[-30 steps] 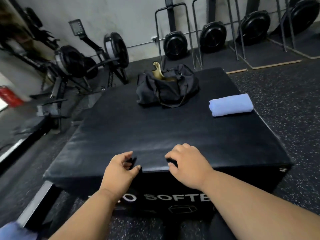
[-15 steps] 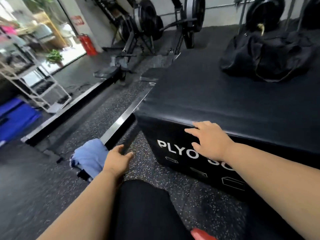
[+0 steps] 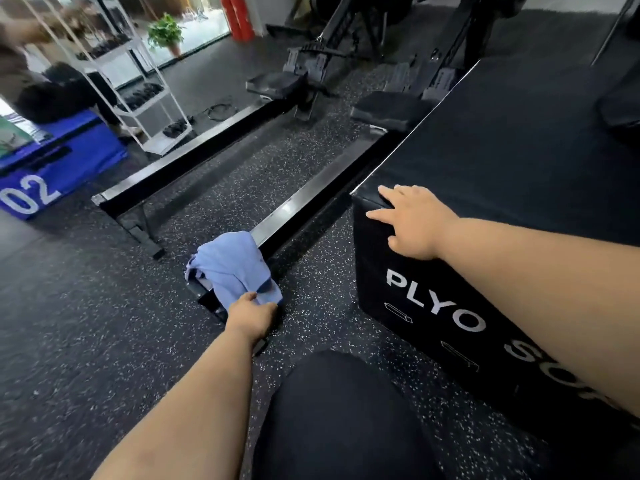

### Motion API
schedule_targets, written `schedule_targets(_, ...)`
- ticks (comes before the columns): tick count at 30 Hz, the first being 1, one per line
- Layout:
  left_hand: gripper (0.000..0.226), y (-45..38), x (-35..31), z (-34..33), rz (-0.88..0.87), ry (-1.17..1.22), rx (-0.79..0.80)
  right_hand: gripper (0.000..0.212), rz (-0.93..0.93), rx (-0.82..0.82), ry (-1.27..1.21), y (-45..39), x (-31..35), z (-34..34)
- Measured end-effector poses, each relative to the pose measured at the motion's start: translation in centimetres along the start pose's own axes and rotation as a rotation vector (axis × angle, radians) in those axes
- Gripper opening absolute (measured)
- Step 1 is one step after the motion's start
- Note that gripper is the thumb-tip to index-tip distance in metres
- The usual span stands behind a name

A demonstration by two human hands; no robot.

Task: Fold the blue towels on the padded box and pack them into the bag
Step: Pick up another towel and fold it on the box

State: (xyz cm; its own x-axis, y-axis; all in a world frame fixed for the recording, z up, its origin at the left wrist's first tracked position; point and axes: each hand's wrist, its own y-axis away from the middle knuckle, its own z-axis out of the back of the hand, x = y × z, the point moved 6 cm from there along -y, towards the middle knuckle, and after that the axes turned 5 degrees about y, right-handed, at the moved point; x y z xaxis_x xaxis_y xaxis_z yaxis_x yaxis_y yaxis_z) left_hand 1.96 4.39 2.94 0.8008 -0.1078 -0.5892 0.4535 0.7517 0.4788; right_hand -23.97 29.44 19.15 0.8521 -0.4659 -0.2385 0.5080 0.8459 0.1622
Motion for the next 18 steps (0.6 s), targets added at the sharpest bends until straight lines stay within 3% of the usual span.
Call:
schedule_targets(5, 0.056, -4.6, -0.6, -0.3, -0.004, -0.127, 0.039, 0.071, 0.089, -0.011, 0.034, -4.8, 0.2, -0.8)
schedule_targets(13, 0.079, -15.0, 3.4, -3.1, 0.175, 0.015, 0.062, 0.070, 0.112, -0.044, 0.053, -7.6, 0.3, -1.8)
schedule_targets(16, 0.080, -18.3, 5.1, -4.5, 0.202, 0.044, 0.072, 0.072, 0.110, -0.052, 0.060, -7.9, 0.4, -2.2)
schedule_targets(18, 0.066, -16.9, 4.1, -4.1, 0.230, 0.045, 0.060, 0.072, 0.113, -0.061, 0.061, -7.9, 0.4, -2.2)
